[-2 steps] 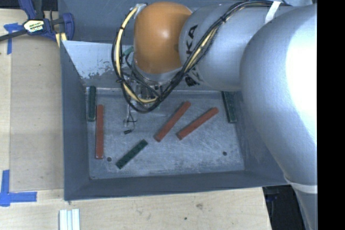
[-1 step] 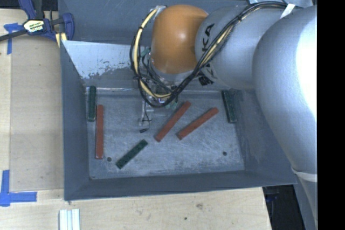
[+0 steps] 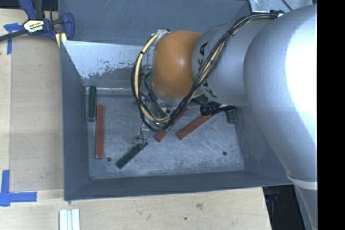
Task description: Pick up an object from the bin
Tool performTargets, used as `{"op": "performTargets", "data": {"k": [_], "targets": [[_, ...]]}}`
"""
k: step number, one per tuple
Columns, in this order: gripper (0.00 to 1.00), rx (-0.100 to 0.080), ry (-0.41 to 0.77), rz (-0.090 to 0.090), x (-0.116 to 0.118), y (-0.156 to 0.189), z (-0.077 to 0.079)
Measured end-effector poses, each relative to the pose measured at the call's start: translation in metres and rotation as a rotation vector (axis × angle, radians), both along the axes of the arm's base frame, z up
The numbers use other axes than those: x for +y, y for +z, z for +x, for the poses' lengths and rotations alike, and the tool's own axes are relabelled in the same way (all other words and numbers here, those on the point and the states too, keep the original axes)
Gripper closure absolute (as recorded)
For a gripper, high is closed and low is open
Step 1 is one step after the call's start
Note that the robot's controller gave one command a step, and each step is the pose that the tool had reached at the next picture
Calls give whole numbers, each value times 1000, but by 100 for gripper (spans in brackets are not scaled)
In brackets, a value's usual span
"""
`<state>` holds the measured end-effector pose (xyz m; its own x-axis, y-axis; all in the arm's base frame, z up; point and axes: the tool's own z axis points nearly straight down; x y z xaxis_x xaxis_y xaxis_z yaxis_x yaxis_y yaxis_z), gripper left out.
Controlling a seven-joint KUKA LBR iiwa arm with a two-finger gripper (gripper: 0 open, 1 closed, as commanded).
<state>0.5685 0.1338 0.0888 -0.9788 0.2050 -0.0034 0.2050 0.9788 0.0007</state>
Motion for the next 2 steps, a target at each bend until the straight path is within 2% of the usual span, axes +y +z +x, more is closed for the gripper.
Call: {"op": "performTargets", "data": {"k": [1,2], "targets": [[0,1,-143,2,-24,-9,-1],[0,0,80,-1,-40,2,3]]}}
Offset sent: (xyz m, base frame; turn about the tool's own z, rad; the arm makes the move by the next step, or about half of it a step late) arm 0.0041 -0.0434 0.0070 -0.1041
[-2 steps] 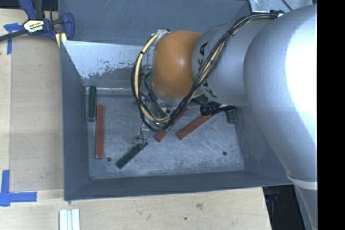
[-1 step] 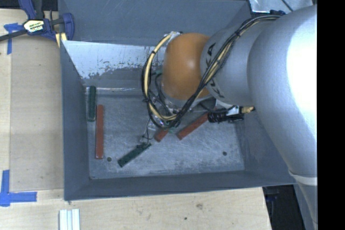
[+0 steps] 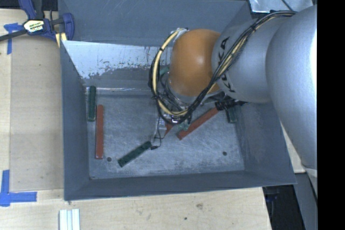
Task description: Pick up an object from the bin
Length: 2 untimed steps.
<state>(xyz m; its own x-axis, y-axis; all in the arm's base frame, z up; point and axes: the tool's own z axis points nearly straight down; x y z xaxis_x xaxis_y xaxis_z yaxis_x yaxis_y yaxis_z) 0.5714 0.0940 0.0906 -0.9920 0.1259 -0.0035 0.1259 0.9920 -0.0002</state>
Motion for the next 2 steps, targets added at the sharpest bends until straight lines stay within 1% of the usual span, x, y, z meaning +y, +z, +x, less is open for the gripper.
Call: {"op": "performTargets", "data": {"k": [1,2], "targets": [[0,-3,66,1,-16,-7,-26],[0,2,108,-3,13,-15,-39]]}}
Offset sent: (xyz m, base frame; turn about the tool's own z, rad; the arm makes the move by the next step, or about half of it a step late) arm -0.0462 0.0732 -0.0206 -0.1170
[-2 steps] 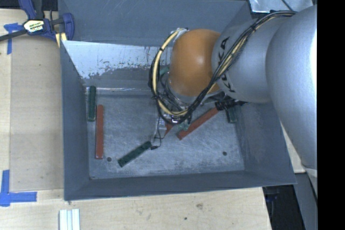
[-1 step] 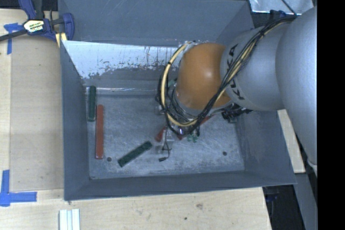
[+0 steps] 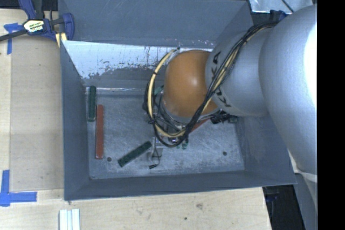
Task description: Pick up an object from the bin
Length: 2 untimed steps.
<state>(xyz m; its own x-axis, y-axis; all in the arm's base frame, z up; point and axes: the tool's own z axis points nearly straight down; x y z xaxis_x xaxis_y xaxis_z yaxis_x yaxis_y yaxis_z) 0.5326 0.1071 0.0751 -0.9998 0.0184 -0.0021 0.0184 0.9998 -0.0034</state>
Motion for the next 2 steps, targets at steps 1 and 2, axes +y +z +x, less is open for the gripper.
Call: {"op": "performTargets", "data": {"k": [1,2], "targets": [[0,0,38,0,35,-3,4],[0,-3,146,5,79,-5,9]]}}
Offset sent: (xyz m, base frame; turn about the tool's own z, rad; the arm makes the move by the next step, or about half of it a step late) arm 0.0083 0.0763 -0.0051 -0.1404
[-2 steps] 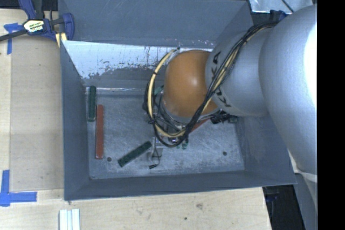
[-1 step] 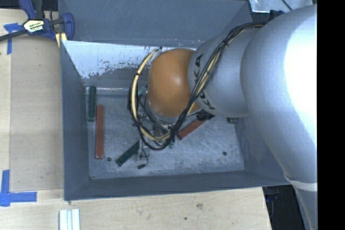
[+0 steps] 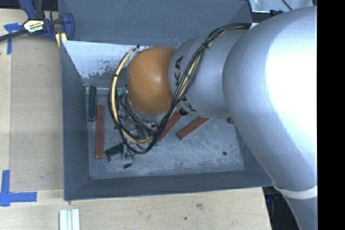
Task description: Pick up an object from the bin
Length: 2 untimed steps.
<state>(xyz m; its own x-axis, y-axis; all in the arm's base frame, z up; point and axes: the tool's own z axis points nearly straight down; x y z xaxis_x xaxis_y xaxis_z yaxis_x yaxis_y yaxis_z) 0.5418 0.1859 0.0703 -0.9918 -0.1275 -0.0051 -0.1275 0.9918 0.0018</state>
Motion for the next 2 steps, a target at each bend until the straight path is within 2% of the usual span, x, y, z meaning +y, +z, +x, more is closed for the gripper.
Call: {"op": "performTargets", "data": {"k": [1,2], "targets": [[100,0,-70,1,0,1,-34],[100,0,-71,1,0,1,-34]]}}
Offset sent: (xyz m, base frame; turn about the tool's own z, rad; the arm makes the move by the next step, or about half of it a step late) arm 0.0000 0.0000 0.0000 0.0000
